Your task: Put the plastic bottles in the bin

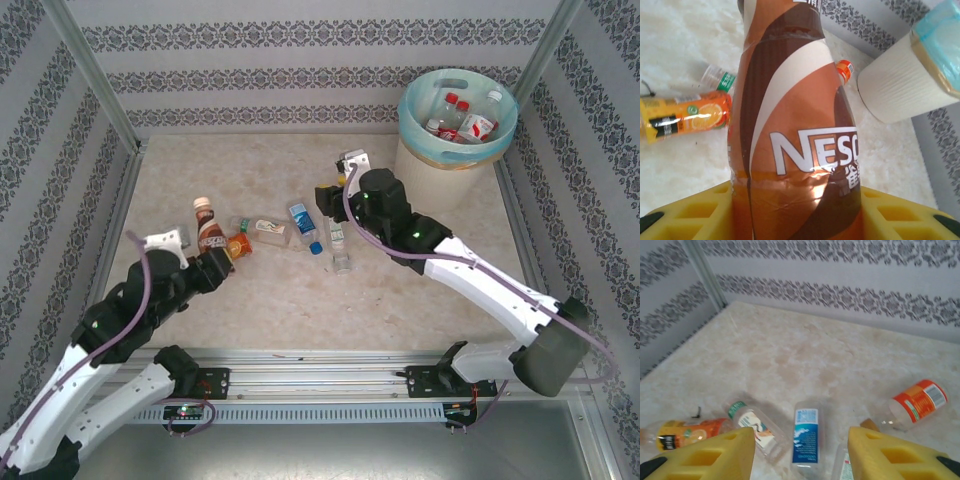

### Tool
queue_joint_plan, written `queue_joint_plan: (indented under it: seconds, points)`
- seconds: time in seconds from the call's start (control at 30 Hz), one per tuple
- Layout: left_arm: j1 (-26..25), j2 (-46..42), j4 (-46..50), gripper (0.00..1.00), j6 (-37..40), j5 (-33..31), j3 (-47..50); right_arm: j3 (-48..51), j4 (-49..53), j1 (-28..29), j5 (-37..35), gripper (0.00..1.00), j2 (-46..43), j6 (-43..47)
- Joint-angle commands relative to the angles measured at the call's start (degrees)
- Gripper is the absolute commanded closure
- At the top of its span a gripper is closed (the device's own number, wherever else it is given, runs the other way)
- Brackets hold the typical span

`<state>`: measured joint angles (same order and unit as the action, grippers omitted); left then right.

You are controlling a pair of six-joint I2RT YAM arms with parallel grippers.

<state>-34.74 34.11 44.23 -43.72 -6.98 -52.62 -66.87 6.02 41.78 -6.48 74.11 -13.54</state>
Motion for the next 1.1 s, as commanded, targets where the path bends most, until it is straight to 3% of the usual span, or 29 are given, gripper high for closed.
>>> queue_joint_plan:
  seconds: [0.0,0.27,0.47,0.57,0.77,1.07]
  points:
    - [0.6,5.0,-3.4,0.52,14.4,2.4,-3.5,1.2,-5.1,0.2,7.6,0.48,-4.1,2.1]
    - [0.2,5.3,-20.7,0.57,28.6,13.4,-1.2,6.4,-13.6,0.1,19.5,0.50,-12.6,4.6]
    - [-0.5,3.4,-27.3,0.60,34.7,20.9,0.7,5.7,-16.1,0.1,31.4,0.51,-14.5,5.1]
    - [-0.9,3.1,-27.6,0.62,37.3,22.4,0.4,3.5,-16.7,0.2,34.6,0.51,-13.1,3.2]
    - [-1.5,3.2,-25.7,0.62,42.4,23.4,-0.9,-2.1,-16.6,0.4,33.5,0.50,-7.4,-2.8]
    - [-1.6,3.9,-25.6,0.62,45.7,23.4,-1.6,-11.5,-17.2,0.9,45.9,0.49,3.1,-10.0]
